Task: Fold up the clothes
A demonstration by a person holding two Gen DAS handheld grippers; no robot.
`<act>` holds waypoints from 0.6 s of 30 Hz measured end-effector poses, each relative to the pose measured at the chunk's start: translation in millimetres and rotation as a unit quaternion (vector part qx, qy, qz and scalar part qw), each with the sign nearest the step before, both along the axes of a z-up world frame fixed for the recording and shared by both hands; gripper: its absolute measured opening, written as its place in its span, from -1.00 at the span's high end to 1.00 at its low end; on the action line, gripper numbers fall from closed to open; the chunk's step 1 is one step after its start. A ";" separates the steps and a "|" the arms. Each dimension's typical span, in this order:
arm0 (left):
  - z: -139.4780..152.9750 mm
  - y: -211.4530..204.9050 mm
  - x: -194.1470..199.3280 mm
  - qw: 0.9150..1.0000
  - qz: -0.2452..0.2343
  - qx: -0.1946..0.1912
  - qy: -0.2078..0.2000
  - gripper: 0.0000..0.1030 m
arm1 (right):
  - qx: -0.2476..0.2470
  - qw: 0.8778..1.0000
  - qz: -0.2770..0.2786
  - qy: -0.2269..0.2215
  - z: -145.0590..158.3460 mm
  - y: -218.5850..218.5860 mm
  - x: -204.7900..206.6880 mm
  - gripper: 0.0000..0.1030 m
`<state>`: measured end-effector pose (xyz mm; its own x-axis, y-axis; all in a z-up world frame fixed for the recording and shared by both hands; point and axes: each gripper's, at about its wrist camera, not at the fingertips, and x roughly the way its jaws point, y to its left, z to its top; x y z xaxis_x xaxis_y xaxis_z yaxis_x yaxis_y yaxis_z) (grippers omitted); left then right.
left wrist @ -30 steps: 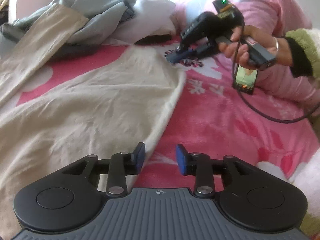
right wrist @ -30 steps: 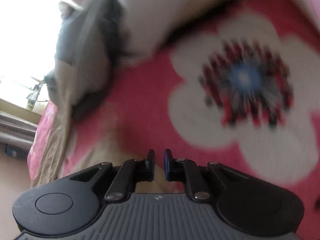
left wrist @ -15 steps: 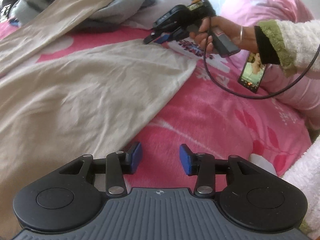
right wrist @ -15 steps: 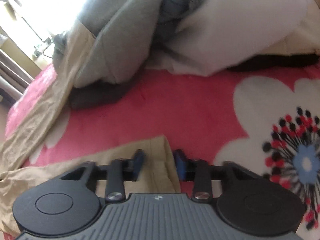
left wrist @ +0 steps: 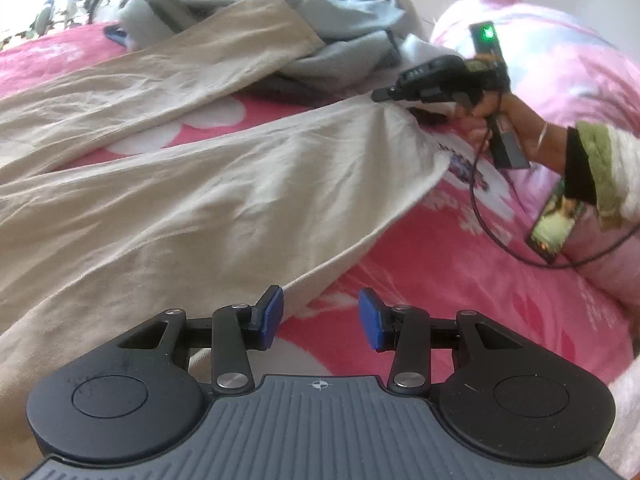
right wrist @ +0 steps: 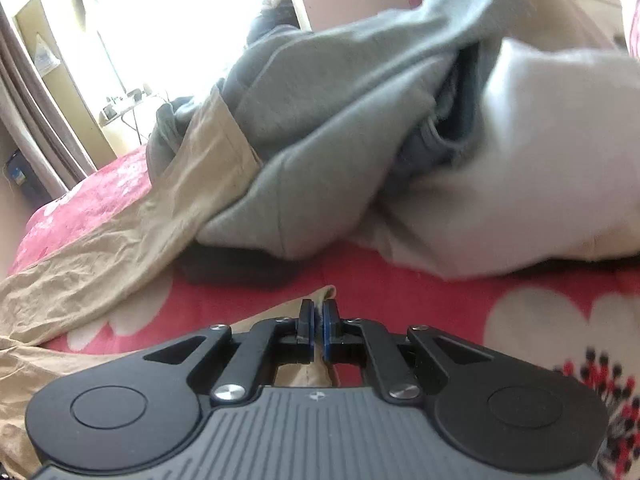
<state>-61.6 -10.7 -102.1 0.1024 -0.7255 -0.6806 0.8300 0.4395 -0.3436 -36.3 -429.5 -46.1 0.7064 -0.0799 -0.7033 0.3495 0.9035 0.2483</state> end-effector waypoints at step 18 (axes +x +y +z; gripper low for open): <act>-0.9 40.5 -16.1 0.997 0.020 0.047 0.054 0.18 | 0.045 0.992 -0.115 -0.015 0.5 -49.3 -20.3 0.89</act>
<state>-77.7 29.8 -103.0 0.0525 -0.6551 -0.7537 0.7712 0.5061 -0.3862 -56.6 -478.8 -45.5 0.6971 -0.1796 -0.6941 0.5352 0.7746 0.3371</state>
